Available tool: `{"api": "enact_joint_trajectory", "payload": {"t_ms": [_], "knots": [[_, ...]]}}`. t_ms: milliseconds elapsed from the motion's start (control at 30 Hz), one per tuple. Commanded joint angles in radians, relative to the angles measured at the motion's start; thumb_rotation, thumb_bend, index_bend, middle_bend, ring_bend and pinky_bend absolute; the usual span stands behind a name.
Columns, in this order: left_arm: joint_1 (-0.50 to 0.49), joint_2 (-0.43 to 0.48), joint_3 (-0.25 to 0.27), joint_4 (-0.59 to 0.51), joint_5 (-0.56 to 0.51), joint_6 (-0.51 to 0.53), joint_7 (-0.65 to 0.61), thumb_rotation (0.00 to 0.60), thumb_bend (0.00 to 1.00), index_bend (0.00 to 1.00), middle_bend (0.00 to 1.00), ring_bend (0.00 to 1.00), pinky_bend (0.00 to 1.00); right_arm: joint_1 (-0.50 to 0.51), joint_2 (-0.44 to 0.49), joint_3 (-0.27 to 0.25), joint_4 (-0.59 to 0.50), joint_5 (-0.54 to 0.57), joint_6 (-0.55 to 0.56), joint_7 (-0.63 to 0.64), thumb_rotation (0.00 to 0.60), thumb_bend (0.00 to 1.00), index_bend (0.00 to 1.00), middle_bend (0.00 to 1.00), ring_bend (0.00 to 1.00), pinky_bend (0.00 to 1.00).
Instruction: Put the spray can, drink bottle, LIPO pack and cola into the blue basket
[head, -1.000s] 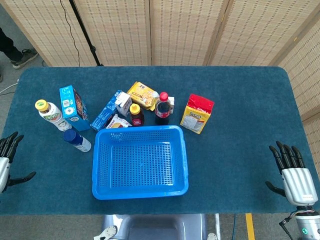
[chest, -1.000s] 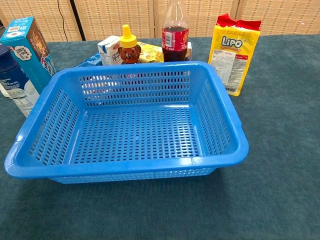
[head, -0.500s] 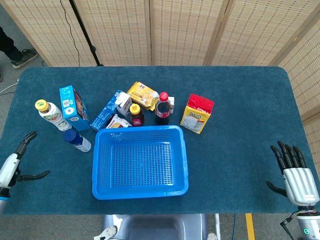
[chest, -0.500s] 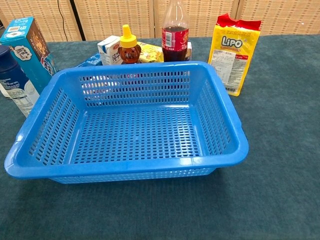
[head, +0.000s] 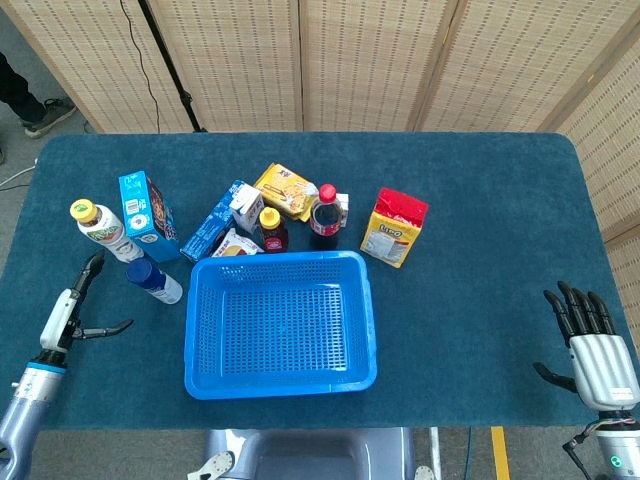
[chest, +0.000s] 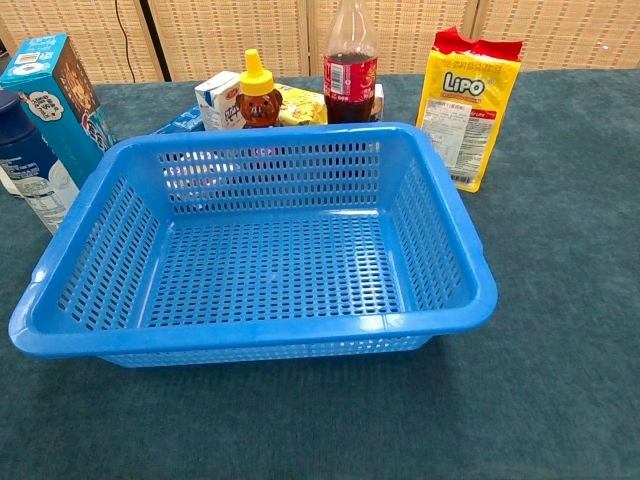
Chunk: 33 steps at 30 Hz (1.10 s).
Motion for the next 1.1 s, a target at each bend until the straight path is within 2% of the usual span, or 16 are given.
{"api": "enact_joint_trajectory", "payload": {"t_ms": [33,267,500,767,967,1033,1100], "knots": [[-0.036,-0.039,-0.005,0.055,0.002,-0.028,-0.051,0.6,0.01,0.0,0.0,0.0,0.0,0.001,0.002,0.001,0.0,0.004,-0.004,0.003,0.6,0.0,0.0,0.0,0.0,0.0],[-0.076,-0.072,0.011,0.102,0.023,-0.053,-0.08,0.6,0.01,0.0,0.0,0.0,0.0,0.002,0.001,0.0,-0.001,0.004,-0.008,0.001,0.6,0.0,0.0,0.0,0.0,0.0],[-0.067,-0.103,0.009,0.126,0.018,-0.006,-0.077,0.6,0.01,0.0,0.0,0.0,0.0,0.004,-0.001,0.002,0.001,0.01,-0.014,0.0,0.6,0.0,0.0,0.0,0.0,0.0],[-0.093,-0.107,0.018,0.108,0.028,-0.014,-0.071,0.6,0.03,0.0,0.0,0.0,0.0,0.004,0.0,-0.003,-0.001,0.004,-0.016,0.0,0.6,0.0,0.0,0.0,0.0,0.0],[-0.114,-0.09,0.01,0.063,0.013,-0.04,-0.019,0.6,0.08,0.0,0.0,0.0,0.0,0.004,0.002,-0.001,-0.002,0.009,-0.018,0.004,0.6,0.0,0.0,0.0,0.0,0.0],[-0.119,-0.085,0.006,0.044,0.002,-0.053,0.009,0.6,0.13,0.0,0.0,0.0,0.01,0.005,0.002,-0.001,-0.002,0.009,-0.02,0.004,0.6,0.0,0.0,0.0,0.0,0.0],[-0.121,-0.082,0.002,0.028,-0.008,-0.063,0.026,0.6,0.22,0.05,0.01,0.02,0.06,0.005,0.003,-0.002,-0.002,0.009,-0.021,0.006,0.6,0.0,0.0,0.0,0.0,0.0]]}}
